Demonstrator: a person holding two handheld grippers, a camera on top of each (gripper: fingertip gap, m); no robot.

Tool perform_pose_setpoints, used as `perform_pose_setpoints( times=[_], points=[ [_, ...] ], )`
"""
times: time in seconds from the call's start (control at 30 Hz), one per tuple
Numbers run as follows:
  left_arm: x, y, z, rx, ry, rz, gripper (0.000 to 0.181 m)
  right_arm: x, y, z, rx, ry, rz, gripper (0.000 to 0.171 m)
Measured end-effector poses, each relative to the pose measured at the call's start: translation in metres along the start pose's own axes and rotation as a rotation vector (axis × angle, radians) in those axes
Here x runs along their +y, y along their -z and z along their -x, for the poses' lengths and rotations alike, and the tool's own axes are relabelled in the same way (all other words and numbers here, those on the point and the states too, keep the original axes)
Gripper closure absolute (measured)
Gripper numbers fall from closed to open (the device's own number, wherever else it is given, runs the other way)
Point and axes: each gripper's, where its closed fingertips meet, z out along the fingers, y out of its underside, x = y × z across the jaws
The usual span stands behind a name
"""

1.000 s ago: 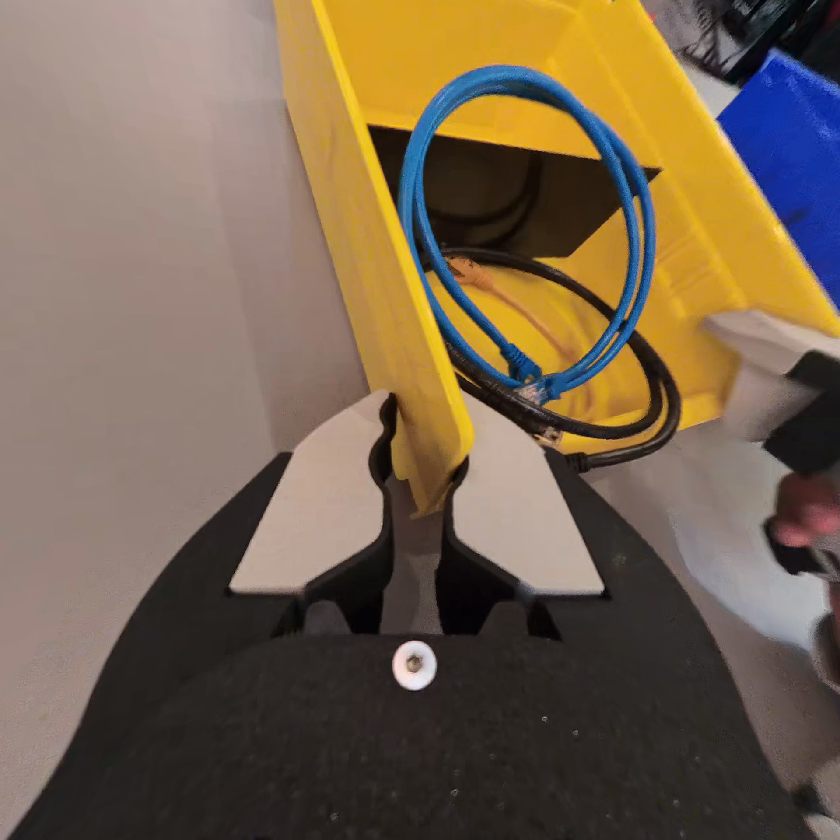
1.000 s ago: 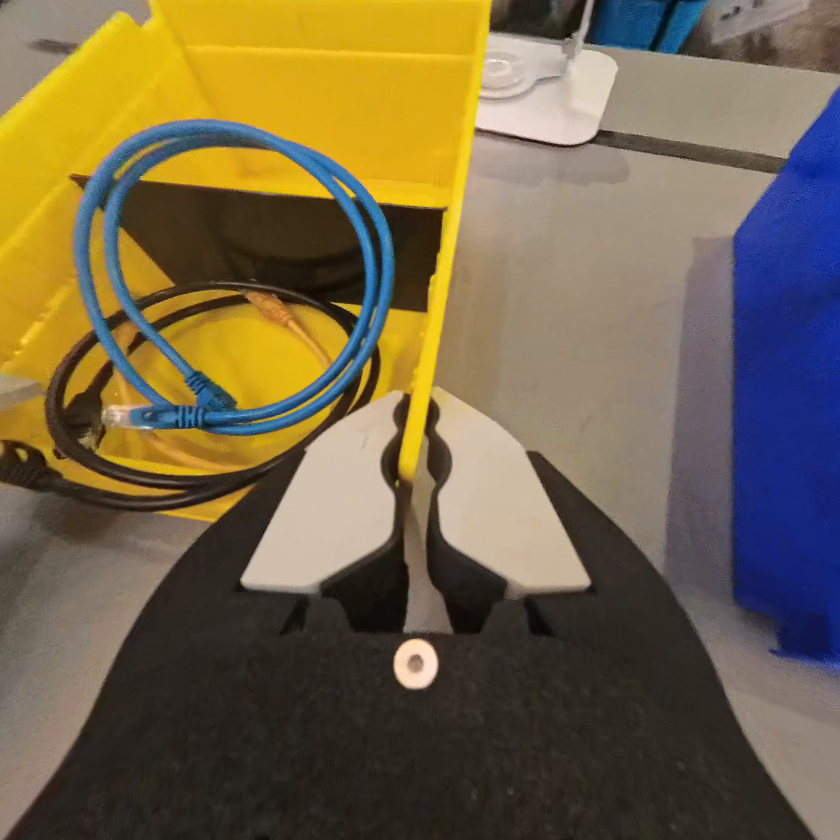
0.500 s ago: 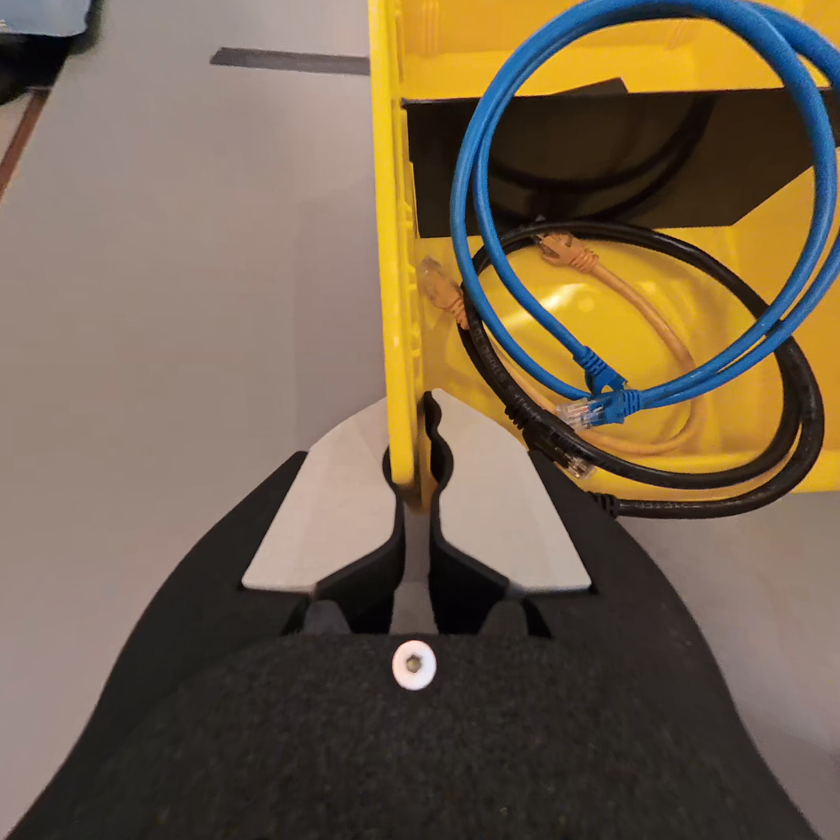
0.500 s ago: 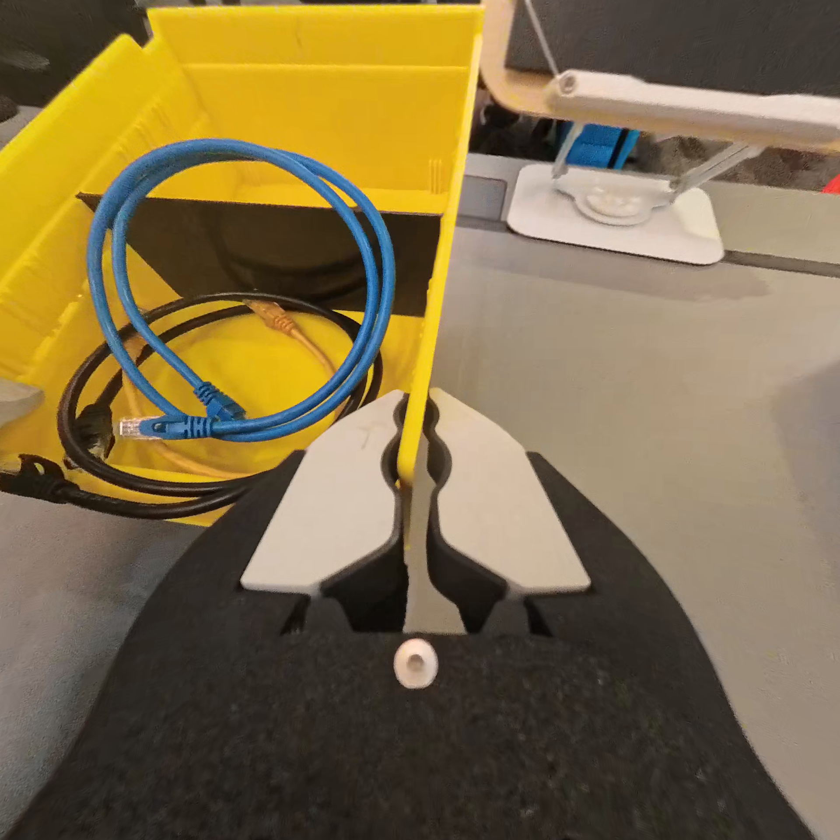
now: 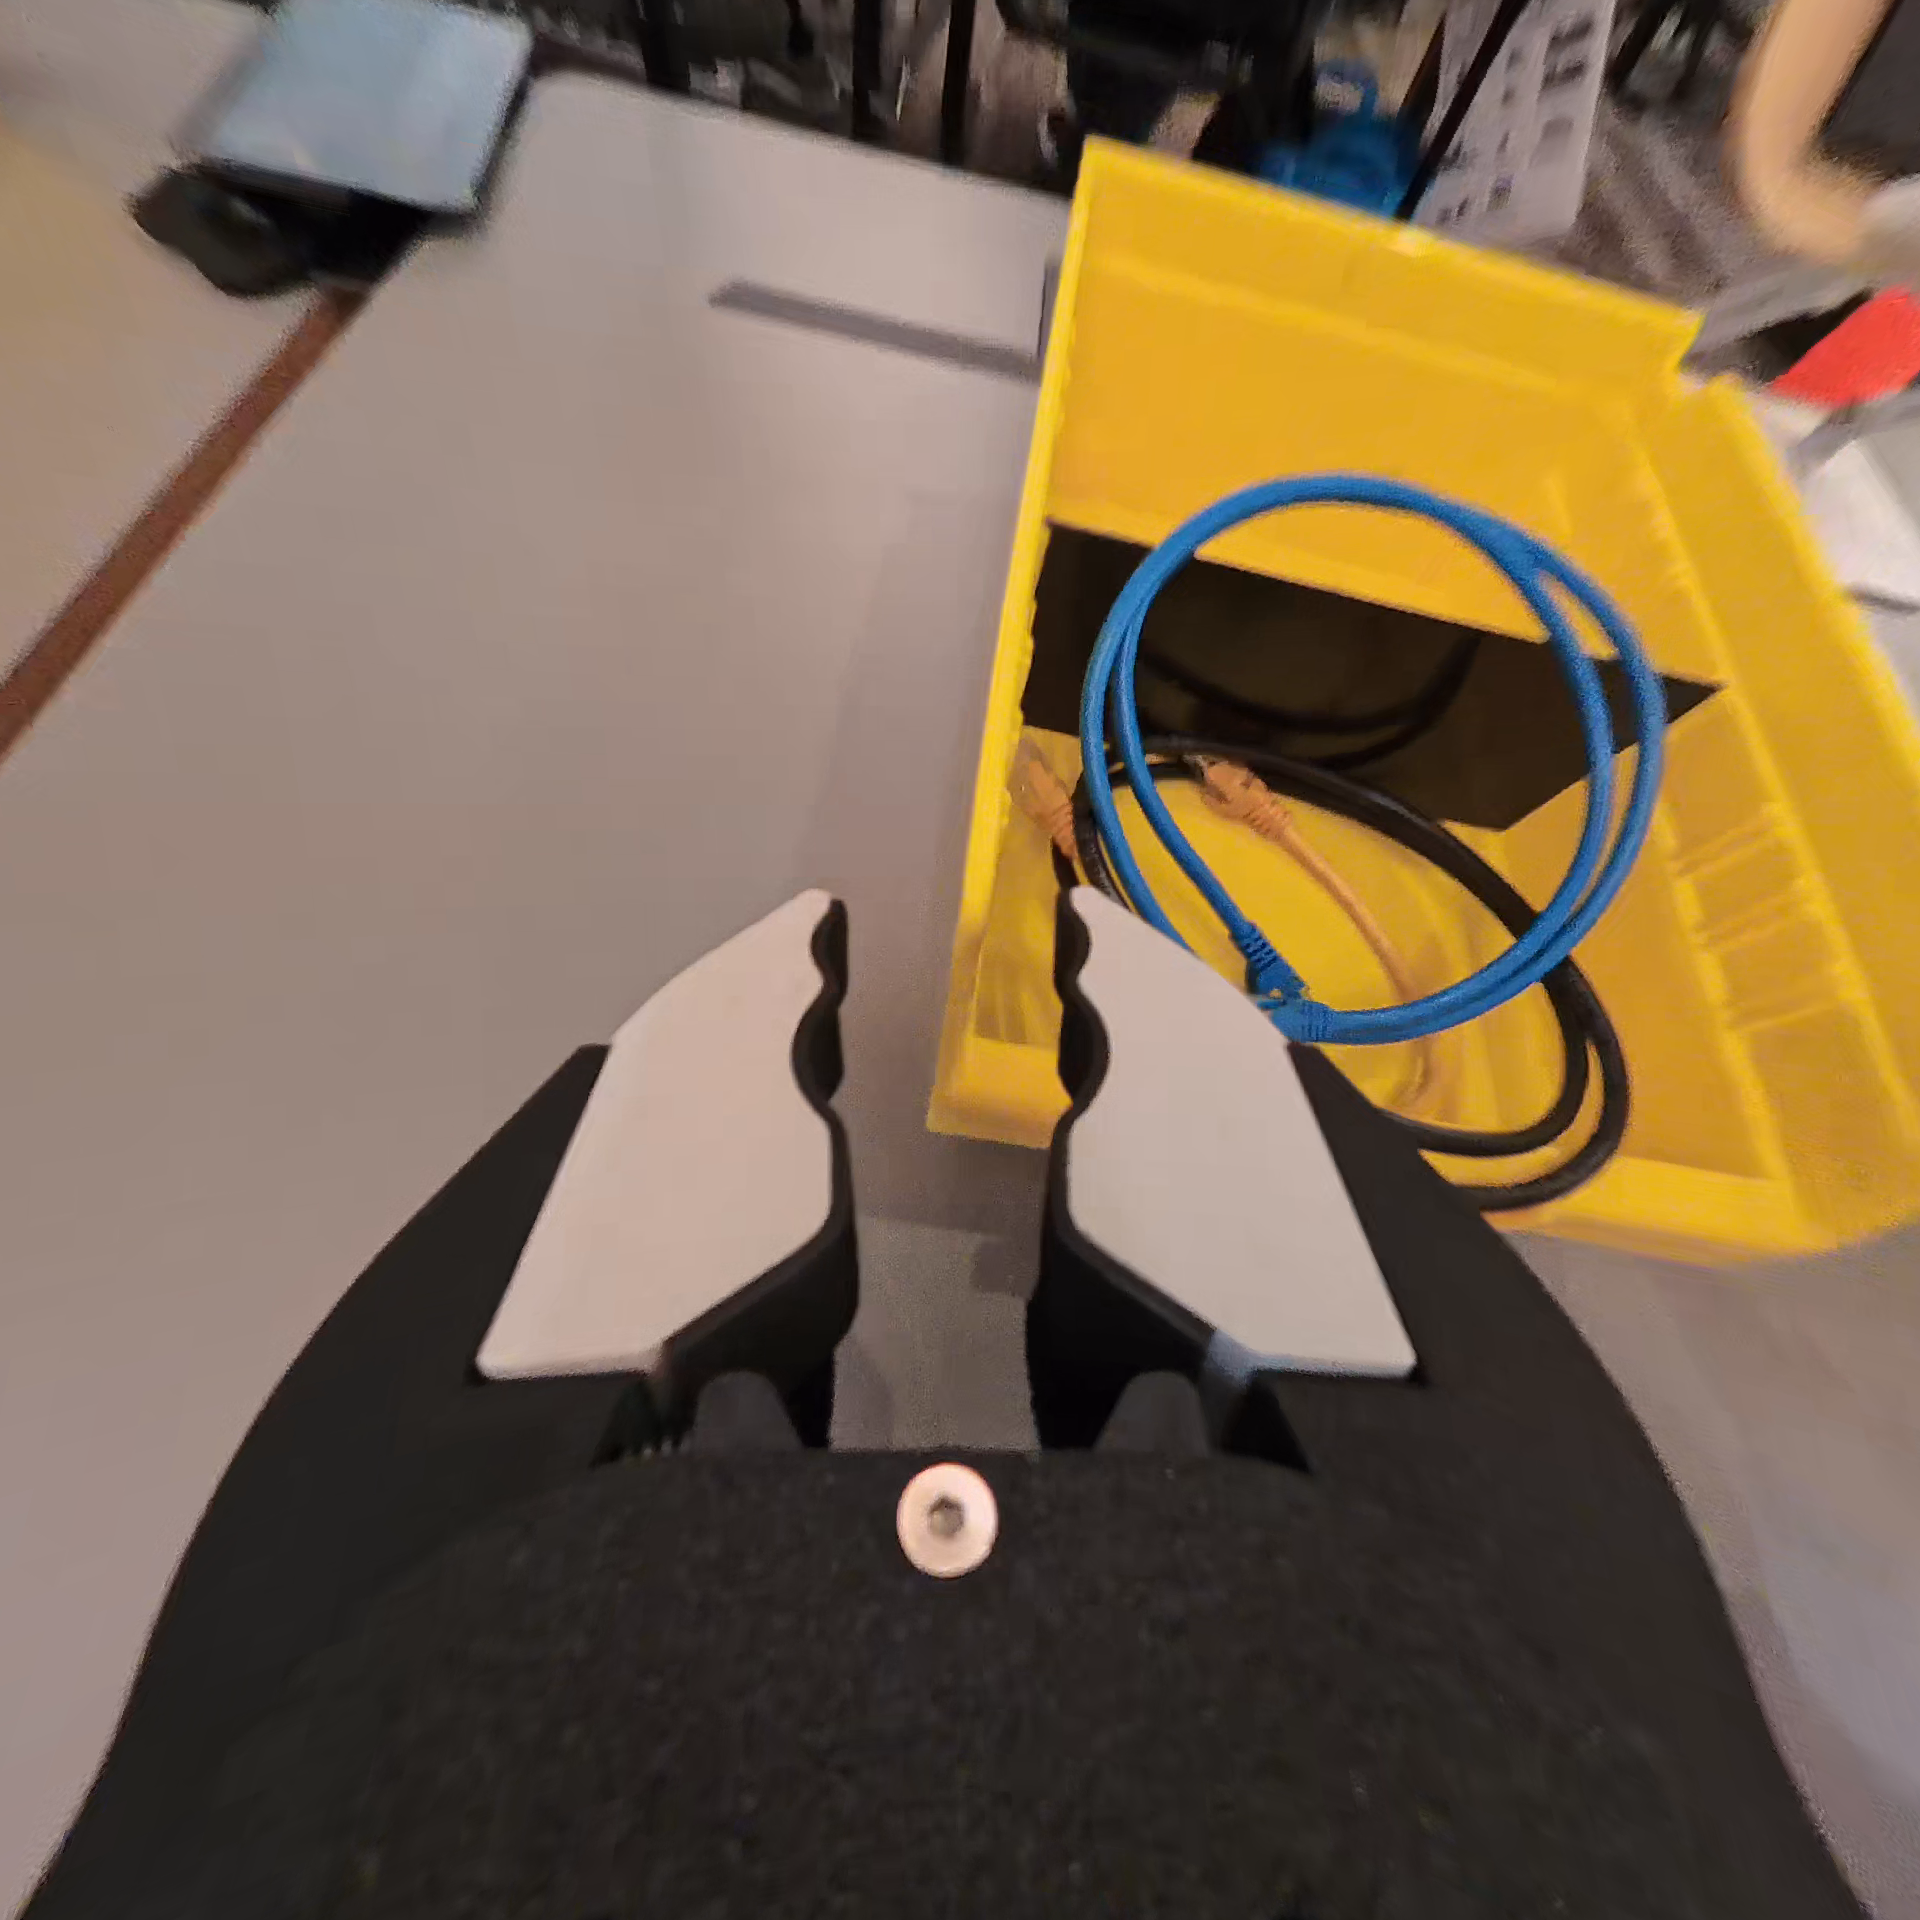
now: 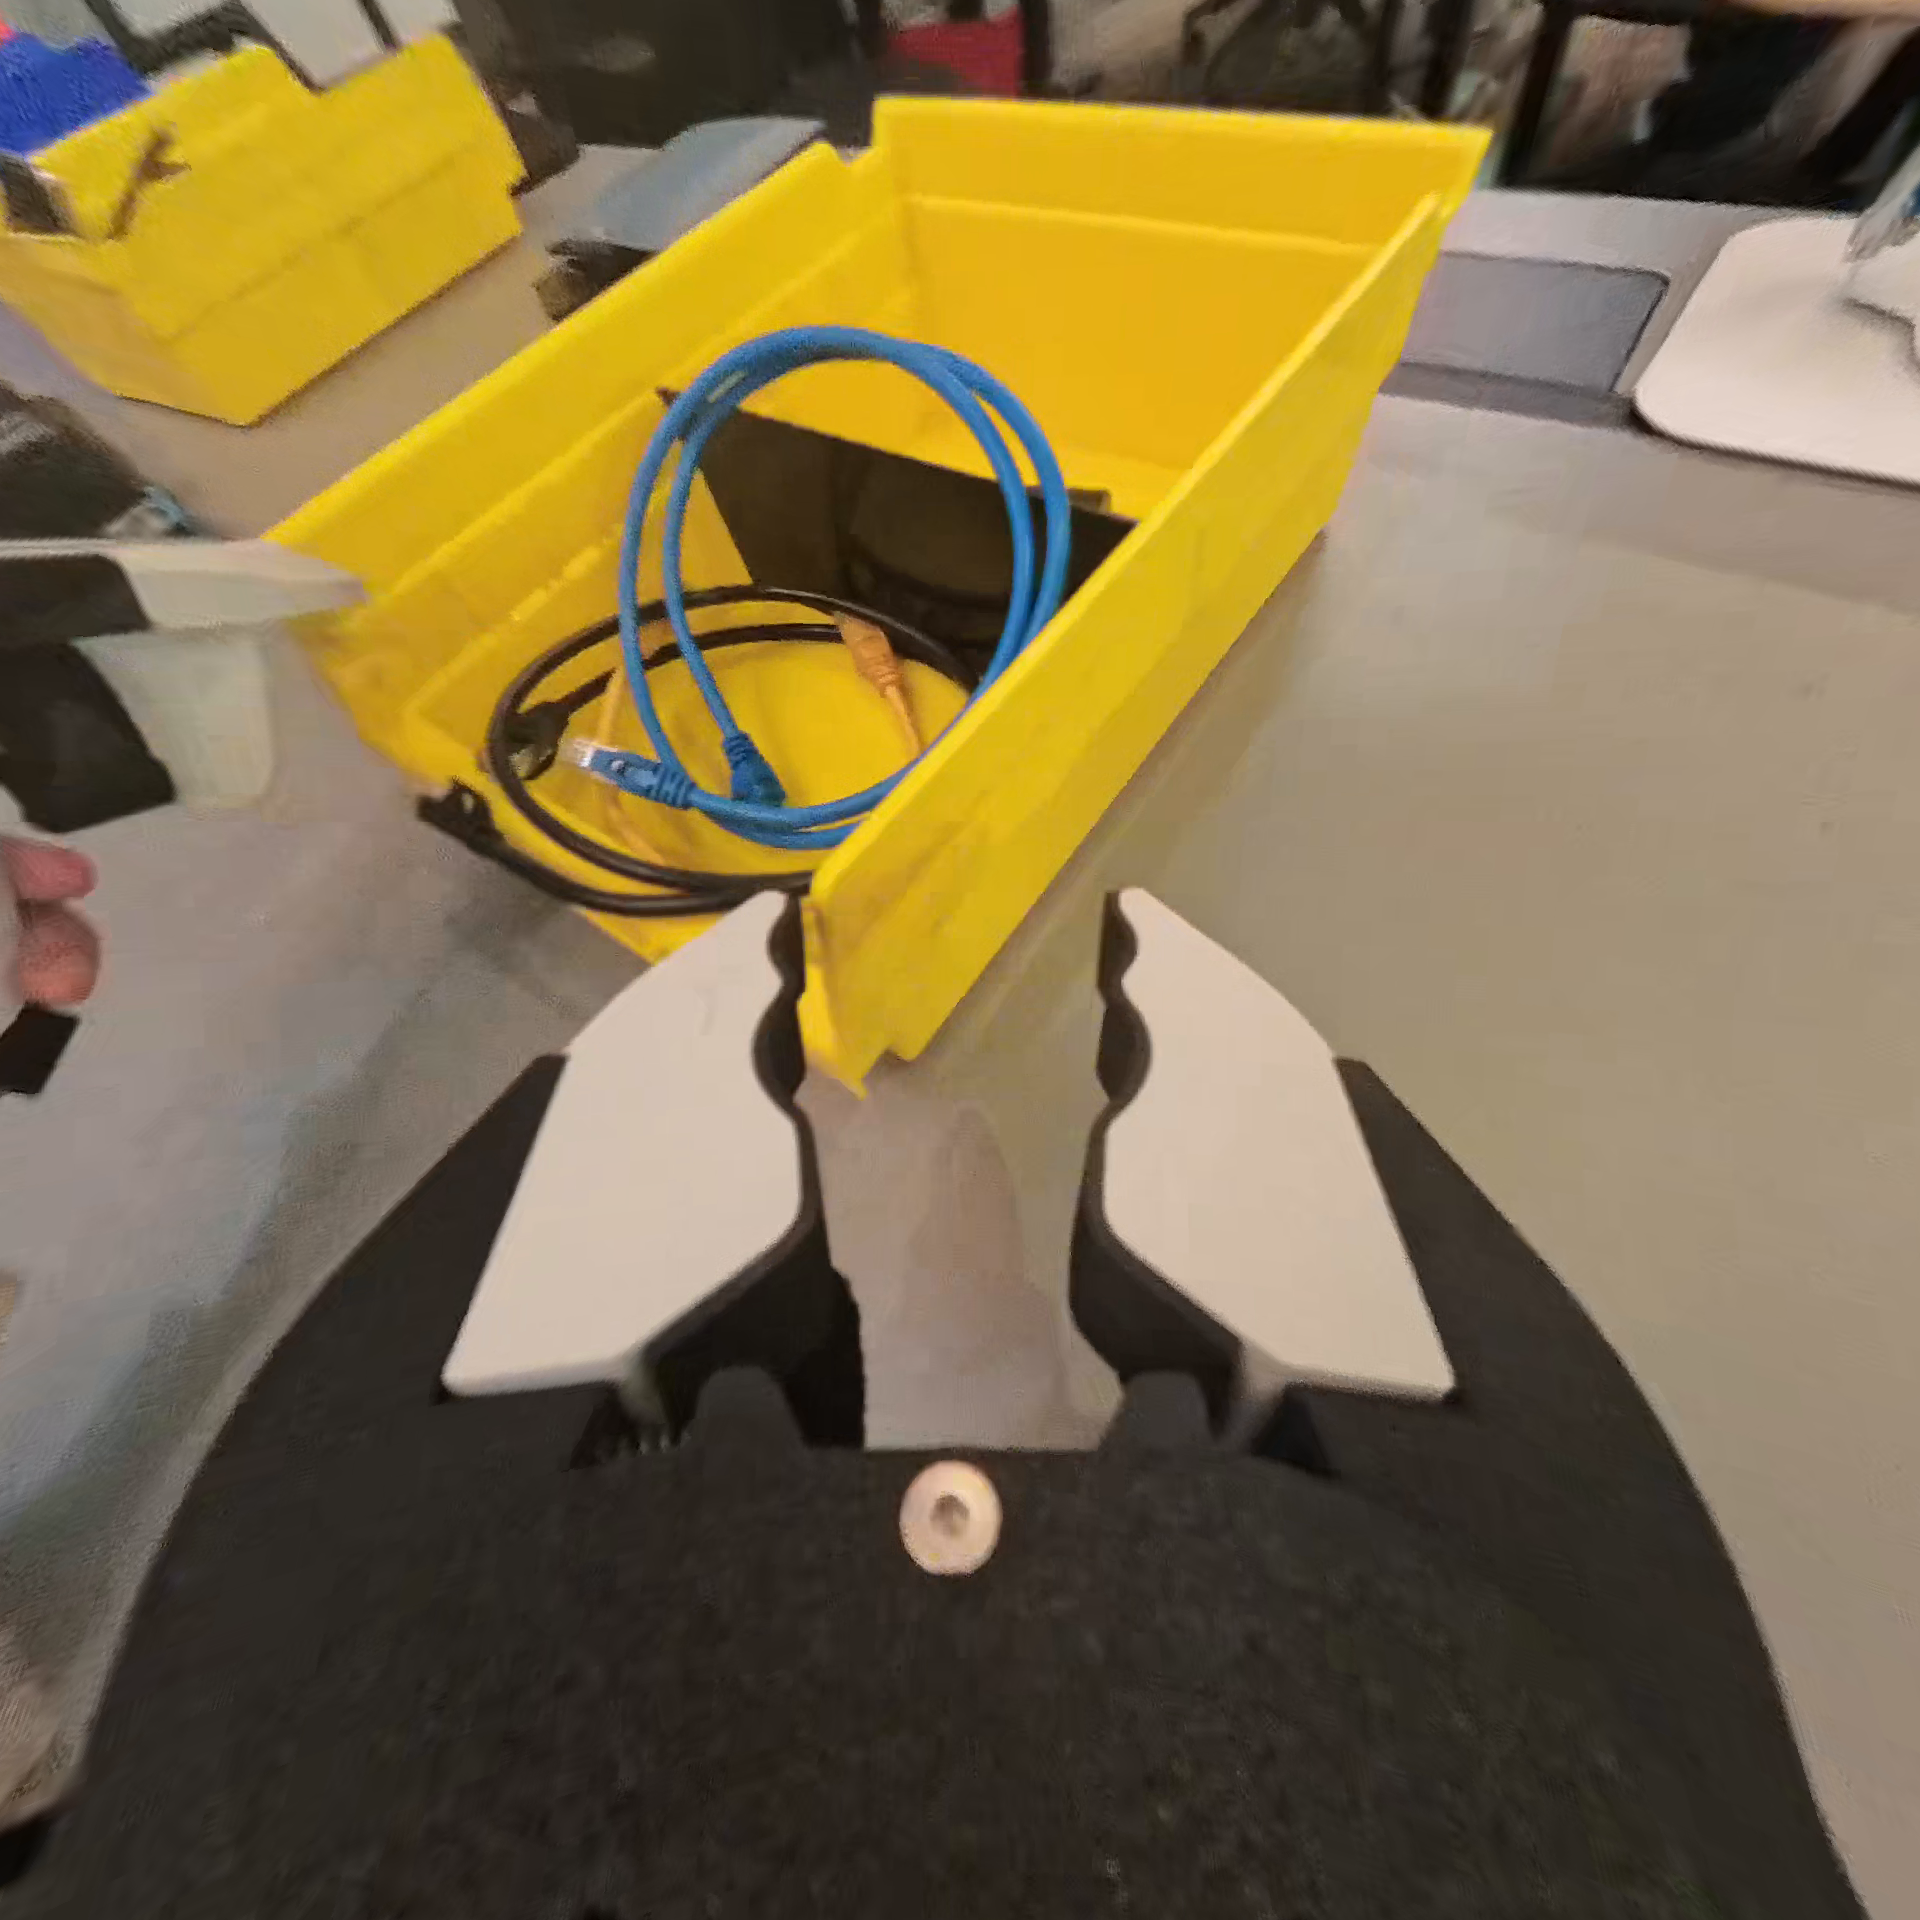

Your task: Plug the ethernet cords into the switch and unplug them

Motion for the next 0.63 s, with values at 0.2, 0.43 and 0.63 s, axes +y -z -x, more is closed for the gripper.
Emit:
perform_pose_setpoints(
  times=[0.2,0.43,0.63],
  points=[
    [-0.012,0.074,-0.022,0.113,-0.011,-0.22,0.123,0.024,0.104,-0.063,-0.142,0.105,-0.003,0.094],
    [0.036,0.123,-0.124,0.175,-0.051,-0.212,0.129,0.09,0.237,-0.232,0.259,0.106,-0.09,0.118],
    [0.091,0.115,-0.214,0.351,-0.194,-0.074,0.126,0.099,0.27,-0.284,0.273,-0.001,-0.119,0.109]
  ],
)
